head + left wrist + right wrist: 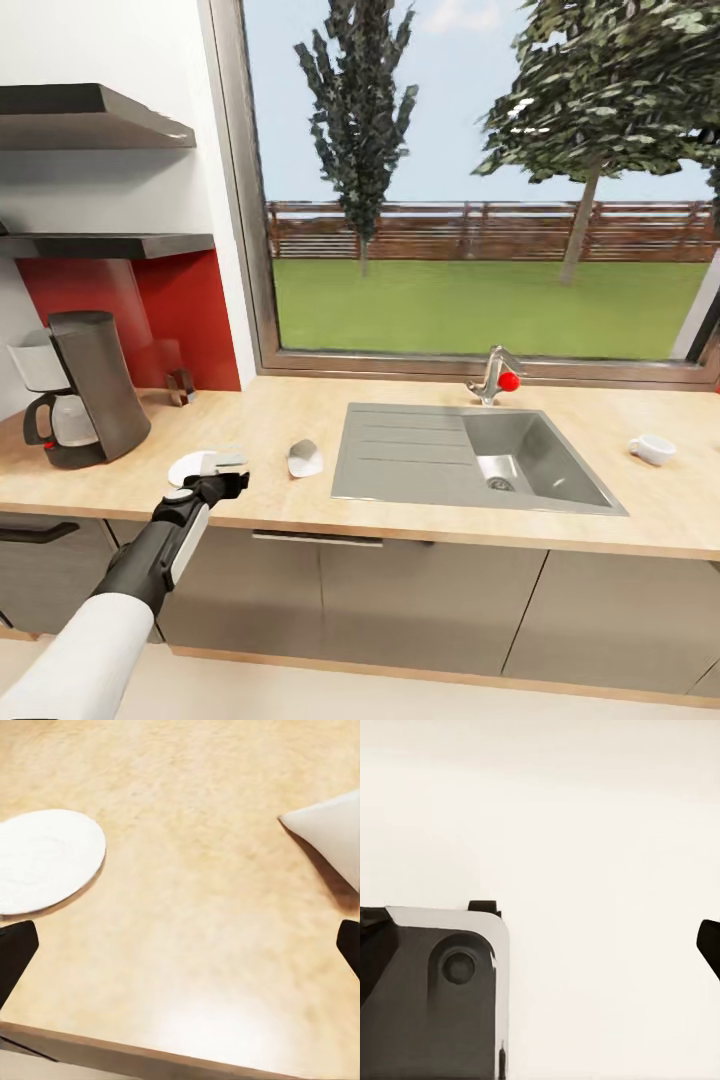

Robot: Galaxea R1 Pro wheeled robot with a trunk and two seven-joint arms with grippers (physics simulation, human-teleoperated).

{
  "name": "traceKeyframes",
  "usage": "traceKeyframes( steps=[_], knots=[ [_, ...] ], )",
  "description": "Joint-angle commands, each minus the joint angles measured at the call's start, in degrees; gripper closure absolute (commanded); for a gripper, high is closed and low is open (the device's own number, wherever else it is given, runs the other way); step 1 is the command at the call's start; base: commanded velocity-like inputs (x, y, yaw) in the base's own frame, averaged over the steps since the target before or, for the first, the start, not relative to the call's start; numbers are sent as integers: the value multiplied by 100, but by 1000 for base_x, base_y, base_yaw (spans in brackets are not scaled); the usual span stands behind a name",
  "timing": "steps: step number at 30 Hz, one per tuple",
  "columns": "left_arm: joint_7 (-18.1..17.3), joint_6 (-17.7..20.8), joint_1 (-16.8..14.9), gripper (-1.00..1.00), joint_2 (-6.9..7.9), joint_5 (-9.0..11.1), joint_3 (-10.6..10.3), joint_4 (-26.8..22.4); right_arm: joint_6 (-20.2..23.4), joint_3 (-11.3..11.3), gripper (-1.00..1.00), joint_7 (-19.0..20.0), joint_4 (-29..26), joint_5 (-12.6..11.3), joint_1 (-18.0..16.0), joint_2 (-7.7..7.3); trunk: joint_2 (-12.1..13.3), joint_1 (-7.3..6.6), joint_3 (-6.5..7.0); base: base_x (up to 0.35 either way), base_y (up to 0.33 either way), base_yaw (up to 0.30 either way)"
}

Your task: Set up a coffee station on the kitchen countertop: keep the coffee maker on the countertop, move the bottle of coffee from the kitchen shelf to the counter next to the coffee maker, place a paper coffee filter on top of the coffee maker, put the saucer next to the coffee maker with the coffee cup on the saucer, and place the electric kettle next to the coffee maker.

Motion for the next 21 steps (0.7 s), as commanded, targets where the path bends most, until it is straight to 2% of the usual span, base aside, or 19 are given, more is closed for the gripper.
traceKeyframes(
  steps=[1,7,21],
  knots=[
    [24,65,6,-100,11,38,-6,-42,-15,2,-100,5,7,2,-4,29,-11,3,-12,0,0,0],
    [23,258,52,-100,18,47,-14,-235,-28,-3,-100,1,189,-6,-5,88,-11,3,-12,27,-117,0],
    [23,285,88,-100,-6,35,-15,-117,-34,0,-100,-28,338,-7,-5,87,-11,3,-12,79,-254,0]
  ],
)
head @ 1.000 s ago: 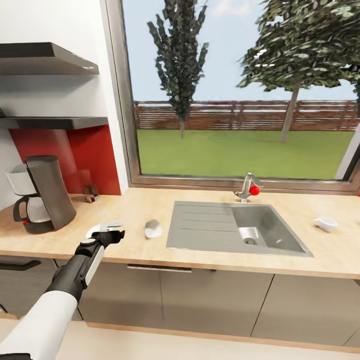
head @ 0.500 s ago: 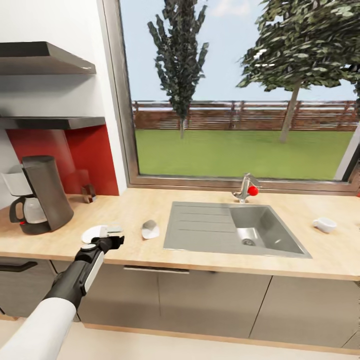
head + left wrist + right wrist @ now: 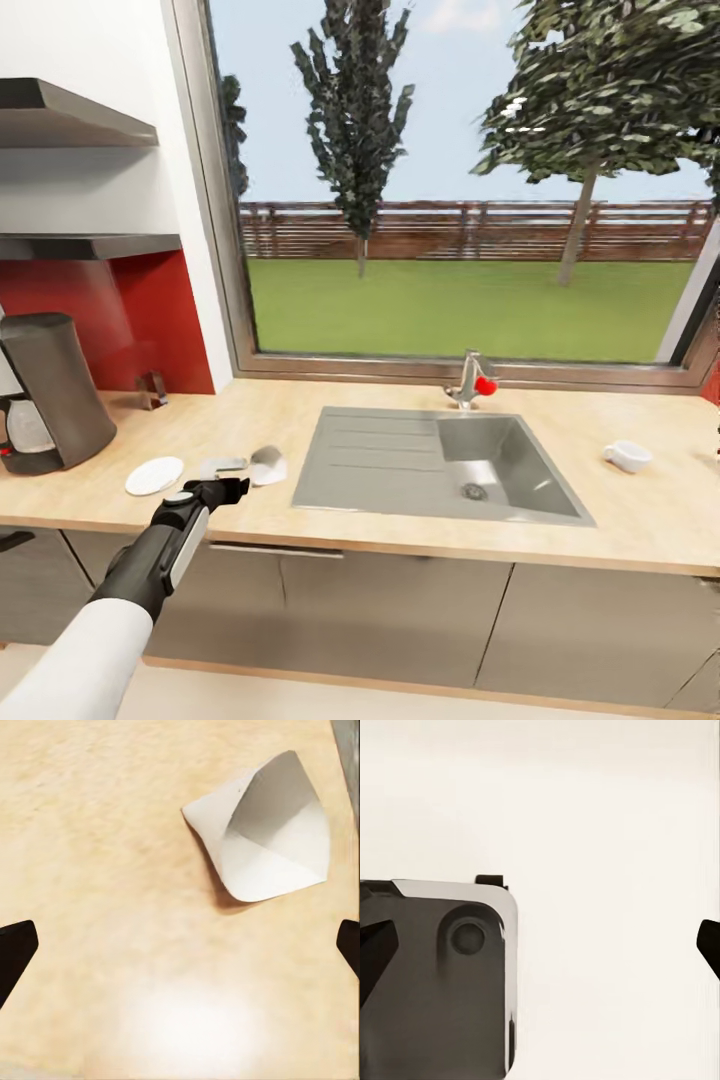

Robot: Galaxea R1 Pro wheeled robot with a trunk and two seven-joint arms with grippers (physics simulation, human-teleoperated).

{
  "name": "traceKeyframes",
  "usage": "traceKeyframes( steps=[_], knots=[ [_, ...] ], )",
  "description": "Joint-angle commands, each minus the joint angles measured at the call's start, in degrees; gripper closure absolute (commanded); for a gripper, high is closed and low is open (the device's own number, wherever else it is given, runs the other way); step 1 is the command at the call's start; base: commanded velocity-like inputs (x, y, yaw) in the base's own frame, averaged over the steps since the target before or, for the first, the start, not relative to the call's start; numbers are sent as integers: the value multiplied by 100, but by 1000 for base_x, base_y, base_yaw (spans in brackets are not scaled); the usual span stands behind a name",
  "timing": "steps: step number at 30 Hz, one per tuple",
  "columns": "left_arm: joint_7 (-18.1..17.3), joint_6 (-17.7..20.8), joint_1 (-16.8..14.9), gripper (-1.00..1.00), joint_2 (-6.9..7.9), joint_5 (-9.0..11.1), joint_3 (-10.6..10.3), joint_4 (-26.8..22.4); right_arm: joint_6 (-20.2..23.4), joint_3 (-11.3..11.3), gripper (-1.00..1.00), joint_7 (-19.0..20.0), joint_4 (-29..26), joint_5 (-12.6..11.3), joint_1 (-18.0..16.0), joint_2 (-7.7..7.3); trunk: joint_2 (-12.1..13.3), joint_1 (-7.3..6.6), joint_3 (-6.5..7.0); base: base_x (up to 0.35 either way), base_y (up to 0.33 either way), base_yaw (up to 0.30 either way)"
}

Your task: Set up a coffee station on the kitchen countertop: keep the coffee maker on the countertop, move the bottle of coffee from the kitchen shelf to the counter next to the coffee maker, place a paper coffee filter on top of the coffee maker, put the saucer next to the coffee maker with the coffee cup on the saucer, and place the electric kettle next to the coffee maker.

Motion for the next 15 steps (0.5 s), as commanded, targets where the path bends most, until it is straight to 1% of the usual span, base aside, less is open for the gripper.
traceKeyframes(
  steps=[1,6,10,15],
  knots=[
    [27,33,-2,-100,0,38,-4,-8,-14,4,-100,-3,-1,1,-1,-4,-11,4,-12,82,-265,0],
    [27,33,35,-100,-1,50,-3,-5,-15,4,-100,-6,0,1,-3,-7,-11,4,-12,56,-241,0],
    [31,26,70,-100,1,56,2,-5,-15,4,-100,-13,0,1,-2,-8,-11,4,-12,12,-77,0],
    [35,-21,158,-100,6,58,10,2,-20,4,-100,-15,3,1,-3,-9,-11,4,-12,32,-17,0]
  ],
)
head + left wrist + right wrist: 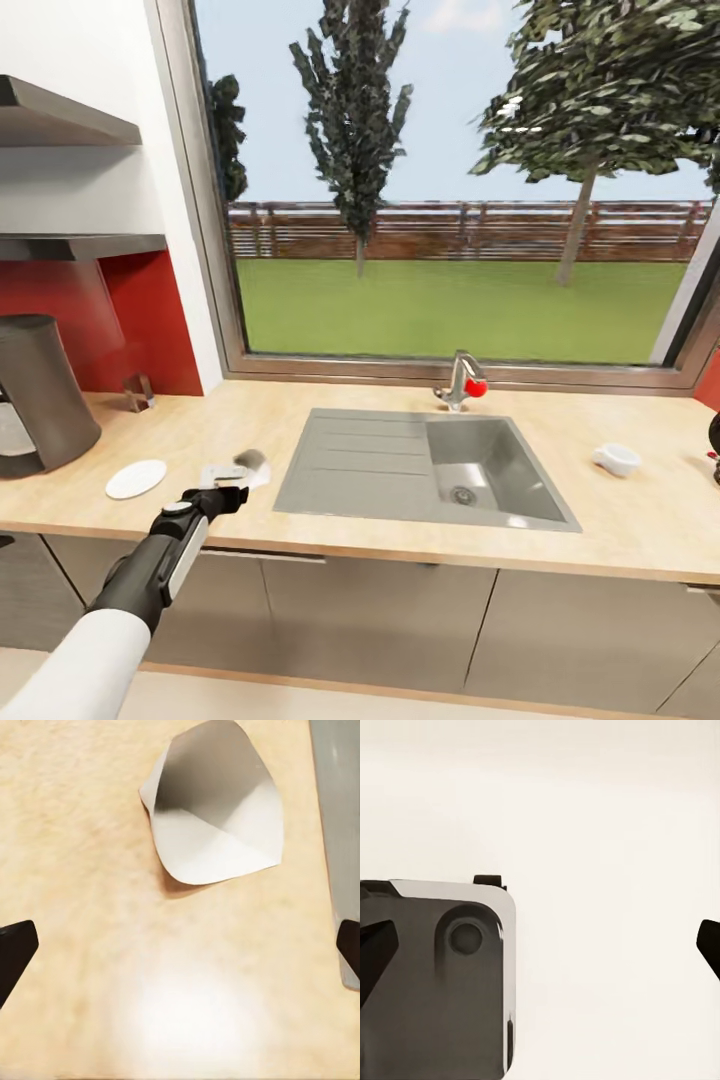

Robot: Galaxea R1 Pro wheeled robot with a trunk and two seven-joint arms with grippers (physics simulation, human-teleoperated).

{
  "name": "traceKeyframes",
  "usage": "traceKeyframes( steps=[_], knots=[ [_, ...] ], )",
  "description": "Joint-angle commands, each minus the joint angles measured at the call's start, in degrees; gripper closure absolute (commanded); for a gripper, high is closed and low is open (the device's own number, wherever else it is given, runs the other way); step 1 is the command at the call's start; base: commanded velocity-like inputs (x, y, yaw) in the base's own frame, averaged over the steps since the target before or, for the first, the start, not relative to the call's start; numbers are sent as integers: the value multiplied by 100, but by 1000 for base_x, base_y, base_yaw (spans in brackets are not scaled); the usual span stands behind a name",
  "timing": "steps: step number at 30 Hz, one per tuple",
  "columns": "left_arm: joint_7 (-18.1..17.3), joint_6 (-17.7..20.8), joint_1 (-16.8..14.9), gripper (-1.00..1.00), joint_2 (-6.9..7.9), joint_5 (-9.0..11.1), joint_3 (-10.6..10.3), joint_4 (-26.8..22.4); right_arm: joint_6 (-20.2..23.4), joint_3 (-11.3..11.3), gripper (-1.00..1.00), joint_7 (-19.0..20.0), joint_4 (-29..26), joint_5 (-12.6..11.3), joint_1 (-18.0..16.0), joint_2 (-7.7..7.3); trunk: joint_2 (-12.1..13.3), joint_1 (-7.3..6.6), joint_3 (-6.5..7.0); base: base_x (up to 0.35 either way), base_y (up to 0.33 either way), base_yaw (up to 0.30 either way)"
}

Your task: Set up a coffee station on the kitchen countertop: keep the coffee maker on the countertop, move the bottle of coffee from the kitchen shelf to the counter next to the coffee maker, place a paper coffee filter on top of the coffee maker, put the saucer next to the coffee maker with the coffee cup on the saucer, and place the electric kettle next to the coffee maker.

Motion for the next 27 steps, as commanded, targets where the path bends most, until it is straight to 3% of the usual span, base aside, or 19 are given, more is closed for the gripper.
traceKeyframes(
  steps=[1,8,16,27],
  knots=[
    [28,2,8,-100,1,32,-4,-8,-15,4,-100,-2,0,1,-1,-1,-11,4,-12,145,9,0],
    [58,-338,56,-100,13,16,7,18,-16,4,-100,-2,8,7,3,-3,-11,4,-12,249,71,0],
    [79,-416,56,-100,3,22,8,398,-15,4,-100,-2,225,10,1,-18,-11,4,-12,56,18,0],
    [89,-425,52,-100,4,11,26,458,-18,4,-100,-2,447,7,2,-19,-11,4,-12,73,28,0]
  ],
)
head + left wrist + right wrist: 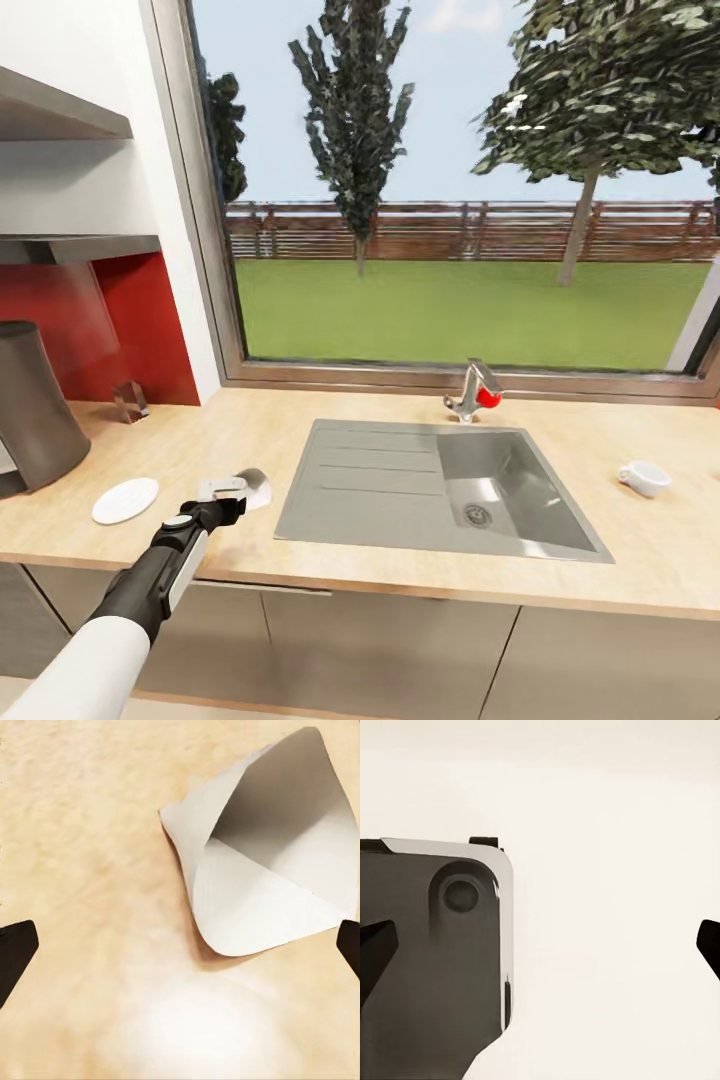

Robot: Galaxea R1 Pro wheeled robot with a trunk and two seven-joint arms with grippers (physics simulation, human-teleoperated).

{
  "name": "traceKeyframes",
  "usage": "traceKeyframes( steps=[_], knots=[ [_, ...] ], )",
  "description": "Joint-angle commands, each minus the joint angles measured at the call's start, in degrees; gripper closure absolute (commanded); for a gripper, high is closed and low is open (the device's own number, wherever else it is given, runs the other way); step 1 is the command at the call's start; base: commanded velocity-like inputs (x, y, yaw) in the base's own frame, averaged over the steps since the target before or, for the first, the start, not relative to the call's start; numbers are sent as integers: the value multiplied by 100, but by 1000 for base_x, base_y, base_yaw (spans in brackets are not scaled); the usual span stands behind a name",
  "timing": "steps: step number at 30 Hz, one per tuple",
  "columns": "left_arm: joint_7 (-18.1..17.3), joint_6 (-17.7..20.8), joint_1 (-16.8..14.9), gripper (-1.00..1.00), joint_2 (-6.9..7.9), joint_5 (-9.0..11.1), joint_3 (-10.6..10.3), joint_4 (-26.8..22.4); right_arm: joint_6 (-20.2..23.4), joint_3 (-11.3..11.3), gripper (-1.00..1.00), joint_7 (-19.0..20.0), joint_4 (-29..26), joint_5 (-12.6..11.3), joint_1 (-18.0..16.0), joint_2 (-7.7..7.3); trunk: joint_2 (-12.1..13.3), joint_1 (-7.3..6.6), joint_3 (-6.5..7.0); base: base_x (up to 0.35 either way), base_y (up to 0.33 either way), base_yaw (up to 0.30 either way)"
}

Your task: Set up a coffee station on the kitchen countertop: keep the coffee maker on the countertop, move the bottle of coffee from the kitchen shelf to the counter next to the coffee maker, place a paper coffee filter on top of the coffee maker, put the saucer next to the coffee maker with the coffee cup on the saucer, and place the electric kettle next to the coffee maker.

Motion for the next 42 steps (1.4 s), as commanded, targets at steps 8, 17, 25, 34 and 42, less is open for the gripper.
traceKeyframes(
  steps=[8,17,25,34,42],
  knots=[
    [25,29,-2,-100,8,28,0,-8,-14,4,-100,-2,15,3,-2,-12,-11,5,-12,109,71,0],
    [25,29,-3,-100,8,35,0,-8,-14,4,-100,-2,154,3,0,-18,-11,5,-12,16,4,0],
    [25,29,-3,-100,1,33,-8,-8,-14,4,-100,-2,174,3,1,-19,-11,5,-12,148,0,0],
    [25,29,-3,-100,0,49,-14,-6,-14,4,-100,-2,172,3,-3,-19,-11,5,-12,19,0,0],
    [25,29,-3,-100,0,46,-16,39,-14,4,-100,-1,172,3,0,-19,-11,5,-12,140,0,0]
  ],
)
